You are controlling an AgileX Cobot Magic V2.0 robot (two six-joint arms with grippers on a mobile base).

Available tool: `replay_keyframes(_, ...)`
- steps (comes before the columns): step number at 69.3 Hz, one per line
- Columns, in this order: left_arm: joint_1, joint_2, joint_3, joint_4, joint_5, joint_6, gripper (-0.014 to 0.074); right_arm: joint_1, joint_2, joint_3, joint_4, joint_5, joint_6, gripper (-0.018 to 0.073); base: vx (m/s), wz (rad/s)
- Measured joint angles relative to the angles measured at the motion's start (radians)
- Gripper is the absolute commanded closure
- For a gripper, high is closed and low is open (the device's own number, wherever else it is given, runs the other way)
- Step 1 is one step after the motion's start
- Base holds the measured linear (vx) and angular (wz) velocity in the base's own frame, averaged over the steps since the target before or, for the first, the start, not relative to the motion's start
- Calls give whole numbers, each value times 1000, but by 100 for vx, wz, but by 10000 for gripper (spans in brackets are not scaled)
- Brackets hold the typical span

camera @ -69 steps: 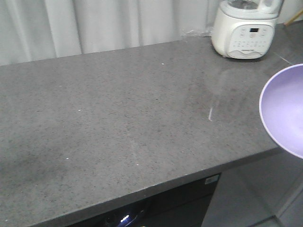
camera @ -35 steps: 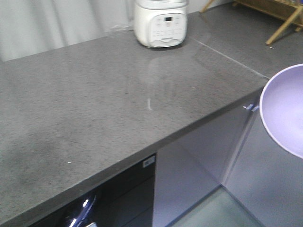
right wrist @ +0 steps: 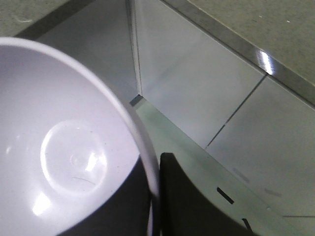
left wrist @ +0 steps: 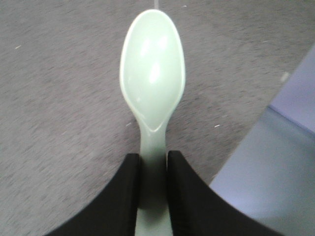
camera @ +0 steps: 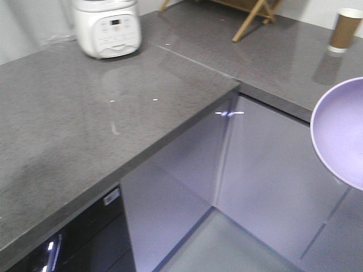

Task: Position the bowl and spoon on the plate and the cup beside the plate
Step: 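Drive the base toward the pale blue plate holding spoon and bowl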

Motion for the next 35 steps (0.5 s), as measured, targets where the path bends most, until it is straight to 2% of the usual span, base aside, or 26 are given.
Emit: replay_keyframes(35,0,0,0,0,0,0,603,0,0,0,0,0,0,566,7,-60)
